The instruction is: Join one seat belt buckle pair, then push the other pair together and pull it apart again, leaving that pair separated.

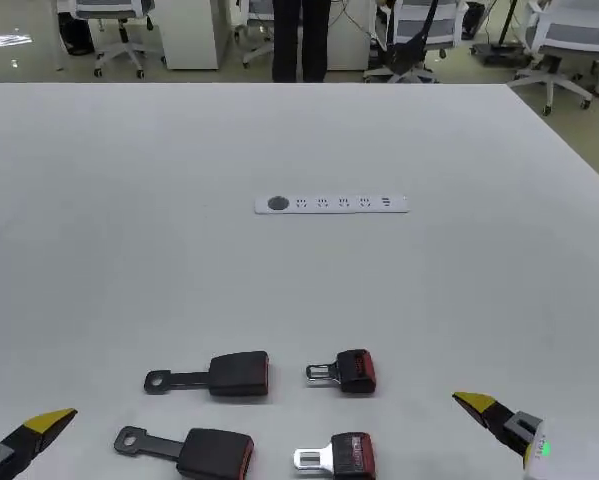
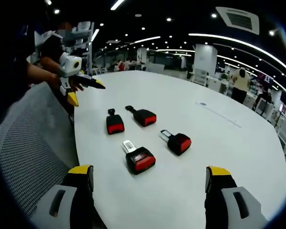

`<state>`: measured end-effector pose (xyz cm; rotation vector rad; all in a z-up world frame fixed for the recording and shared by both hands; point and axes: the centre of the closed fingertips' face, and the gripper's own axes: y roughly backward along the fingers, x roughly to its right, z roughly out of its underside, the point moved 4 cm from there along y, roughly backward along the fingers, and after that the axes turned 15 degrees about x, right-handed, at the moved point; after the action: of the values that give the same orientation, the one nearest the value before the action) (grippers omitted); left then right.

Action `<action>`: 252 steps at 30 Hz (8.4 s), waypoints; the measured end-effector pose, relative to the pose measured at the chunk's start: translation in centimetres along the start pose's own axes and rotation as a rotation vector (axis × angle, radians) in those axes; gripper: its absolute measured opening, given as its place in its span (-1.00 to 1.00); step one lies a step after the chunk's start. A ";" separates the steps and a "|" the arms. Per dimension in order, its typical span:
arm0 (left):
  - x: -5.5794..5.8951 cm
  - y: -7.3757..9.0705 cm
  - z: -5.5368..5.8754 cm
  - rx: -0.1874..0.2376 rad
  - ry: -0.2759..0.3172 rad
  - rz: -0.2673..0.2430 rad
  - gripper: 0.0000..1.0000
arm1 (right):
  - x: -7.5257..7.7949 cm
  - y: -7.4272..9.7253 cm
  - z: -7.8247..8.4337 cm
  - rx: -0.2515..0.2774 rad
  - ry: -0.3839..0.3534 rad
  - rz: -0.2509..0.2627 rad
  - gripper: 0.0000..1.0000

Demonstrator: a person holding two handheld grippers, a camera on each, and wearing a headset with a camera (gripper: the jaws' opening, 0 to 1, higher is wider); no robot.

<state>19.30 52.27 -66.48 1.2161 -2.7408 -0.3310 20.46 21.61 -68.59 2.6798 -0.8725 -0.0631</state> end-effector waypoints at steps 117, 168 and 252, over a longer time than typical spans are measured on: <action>-0.4 -7.6 4.1 -0.382 -0.323 0.486 -0.04 | -0.2 -6.4 2.7 -0.205 0.276 -0.409 -0.15; -0.7 -8.8 5.9 -0.459 -0.376 0.577 -0.39 | -0.6 -7.4 3.0 -0.227 0.250 -0.426 -0.40; -0.8 -8.9 5.9 -0.515 -0.332 0.577 -0.42 | -2.8 -12.1 1.7 -0.251 0.263 -0.459 -0.41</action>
<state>25.02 47.92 -74.41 0.2455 -2.8242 -1.1446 24.79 31.96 -74.13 2.5173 -0.1501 0.0700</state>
